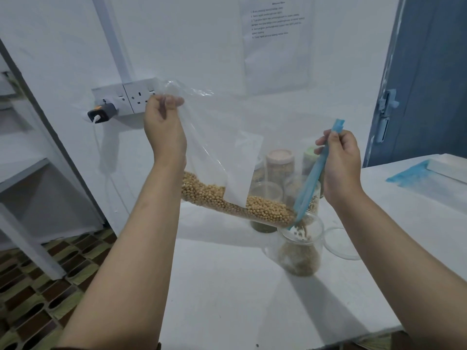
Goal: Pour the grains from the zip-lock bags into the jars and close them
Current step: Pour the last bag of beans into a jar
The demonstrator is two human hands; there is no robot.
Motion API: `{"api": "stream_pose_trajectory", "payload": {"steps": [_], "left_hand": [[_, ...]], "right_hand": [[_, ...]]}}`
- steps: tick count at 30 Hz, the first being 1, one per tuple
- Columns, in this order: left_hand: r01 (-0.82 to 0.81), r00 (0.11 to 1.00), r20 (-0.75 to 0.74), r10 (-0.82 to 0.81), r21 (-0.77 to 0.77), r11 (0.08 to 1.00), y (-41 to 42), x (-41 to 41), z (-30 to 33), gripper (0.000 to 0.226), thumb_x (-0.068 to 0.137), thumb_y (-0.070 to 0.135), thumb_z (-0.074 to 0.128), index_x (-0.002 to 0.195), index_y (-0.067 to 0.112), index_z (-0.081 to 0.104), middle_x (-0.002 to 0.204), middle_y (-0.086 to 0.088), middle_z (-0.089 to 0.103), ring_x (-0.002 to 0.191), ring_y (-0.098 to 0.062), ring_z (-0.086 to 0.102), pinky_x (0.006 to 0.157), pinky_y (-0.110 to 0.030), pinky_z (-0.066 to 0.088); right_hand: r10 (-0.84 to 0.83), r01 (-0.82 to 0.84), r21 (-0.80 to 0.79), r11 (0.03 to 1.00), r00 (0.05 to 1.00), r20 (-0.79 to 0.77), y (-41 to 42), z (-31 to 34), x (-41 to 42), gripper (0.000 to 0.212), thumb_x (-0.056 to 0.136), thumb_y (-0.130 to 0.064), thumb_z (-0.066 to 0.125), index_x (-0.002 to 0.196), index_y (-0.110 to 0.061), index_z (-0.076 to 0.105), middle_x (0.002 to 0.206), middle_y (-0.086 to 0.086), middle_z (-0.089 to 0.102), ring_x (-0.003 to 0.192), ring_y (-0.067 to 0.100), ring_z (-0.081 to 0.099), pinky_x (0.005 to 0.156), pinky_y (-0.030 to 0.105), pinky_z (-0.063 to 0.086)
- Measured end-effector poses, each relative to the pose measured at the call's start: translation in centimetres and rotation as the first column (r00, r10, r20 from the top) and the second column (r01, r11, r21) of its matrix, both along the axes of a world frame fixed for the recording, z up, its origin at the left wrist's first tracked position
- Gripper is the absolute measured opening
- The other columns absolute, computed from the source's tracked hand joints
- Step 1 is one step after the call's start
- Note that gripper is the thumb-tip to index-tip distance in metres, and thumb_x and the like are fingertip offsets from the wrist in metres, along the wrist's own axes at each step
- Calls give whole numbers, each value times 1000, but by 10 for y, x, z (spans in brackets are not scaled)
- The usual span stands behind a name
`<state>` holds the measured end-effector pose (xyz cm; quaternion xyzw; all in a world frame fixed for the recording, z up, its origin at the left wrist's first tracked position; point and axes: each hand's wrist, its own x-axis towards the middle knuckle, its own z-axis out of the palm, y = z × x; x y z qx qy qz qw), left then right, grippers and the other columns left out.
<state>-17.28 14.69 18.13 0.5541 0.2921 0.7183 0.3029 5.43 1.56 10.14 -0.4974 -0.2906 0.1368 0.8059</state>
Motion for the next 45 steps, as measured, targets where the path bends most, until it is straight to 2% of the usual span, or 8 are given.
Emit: {"api": "stream_pose_trajectory", "payload": {"steps": [6,13,20,26,32,36,42,45], "left_hand": [[13,1000,0,-13,-13,1000,-2,2,-1,14,102,13,46,90,17,51,81,17,66,71,3,53,90,-22,44],[21,1000,0,-21,-6,1000,-8,5,3,12,102,13,45,92,16,51,84,14,66,70,6,54,90,-20,45],[32,999,-15,-32,-7,999,-13,8,8,23,102,13,46,83,25,50,84,14,66,68,9,52,89,-19,43],[46,999,-25,-46,1,999,-20,12,10,23,102,12,46,83,24,50,86,12,65,68,12,53,85,-12,45],[40,999,-37,-40,12,999,-21,13,11,24,101,9,46,83,24,51,87,10,65,69,11,54,88,-16,45],[44,998,-41,-44,20,999,-22,15,13,20,101,8,46,85,19,52,85,10,65,69,11,54,87,-15,46],[38,998,-56,-36,43,998,-23,16,14,10,102,10,47,95,8,53,85,9,64,68,11,55,86,-14,46],[39,998,-60,-37,39,998,-24,16,14,10,102,9,46,95,8,53,85,9,64,68,11,55,87,-15,46]], "right_hand": [[8,-8,9,1000,1000,19,-3,-2,-4,16,106,-23,42,96,-24,54,87,-9,60,70,2,53,82,27,47],[-4,4,18,1000,1000,16,-8,-2,-5,17,106,-20,41,96,-25,54,84,-10,59,69,0,52,76,19,45],[-18,18,23,1000,1000,-1,-14,-1,-4,17,106,-18,41,95,-24,53,83,-10,58,65,-2,52,66,9,45],[-54,54,9,999,995,86,-17,1,-6,10,104,-14,43,105,-20,51,86,-9,59,68,-4,54,71,10,45],[-81,84,-6,996,981,177,-24,4,-4,22,98,-7,46,105,-27,50,88,-9,61,78,6,57,72,11,47],[-106,108,-4,994,979,175,-27,1,-2,26,97,-6,45,99,-32,49,87,-8,61,83,11,58,69,9,45],[-140,142,4,990,971,194,-32,-2,-1,25,95,-5,47,108,-26,46,93,-2,62,83,11,58,68,8,45],[-145,149,1,989,963,228,-34,-2,-2,28,93,-5,54,110,-26,46,93,-5,60,78,-1,57,65,8,45]]}}
